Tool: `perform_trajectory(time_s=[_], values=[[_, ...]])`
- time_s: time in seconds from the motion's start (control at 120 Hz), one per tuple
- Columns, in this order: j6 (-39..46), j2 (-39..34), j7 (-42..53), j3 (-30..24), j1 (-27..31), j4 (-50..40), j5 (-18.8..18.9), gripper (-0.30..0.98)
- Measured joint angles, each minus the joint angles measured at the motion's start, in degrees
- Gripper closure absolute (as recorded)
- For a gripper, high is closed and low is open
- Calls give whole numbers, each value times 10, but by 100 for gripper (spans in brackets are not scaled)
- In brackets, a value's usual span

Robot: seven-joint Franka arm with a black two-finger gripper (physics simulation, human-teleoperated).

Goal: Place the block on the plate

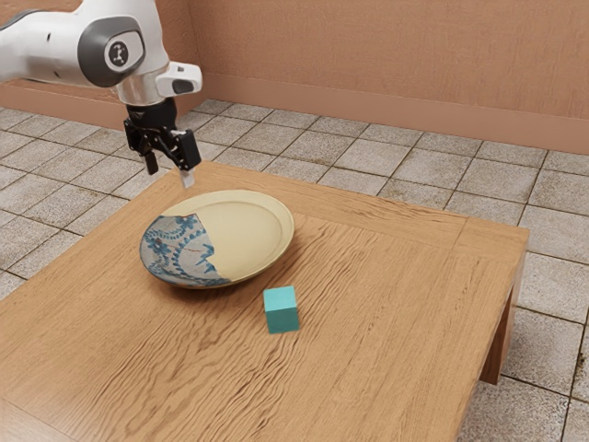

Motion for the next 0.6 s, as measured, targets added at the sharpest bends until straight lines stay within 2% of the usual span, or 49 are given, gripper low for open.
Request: perform_trajectory(time_s=[0.1,0.208,0.333,0.508,0.6], values=[[2,0,8,3,-2,-3,0,0],[11,-3,10,46,-53,-40,0,0],[45,-4,-8,57,-91,-102,0,0],[100,4,-68,61,-150,-148,-3,0],[124,23,-119,96,-213,-152,-5,0]])
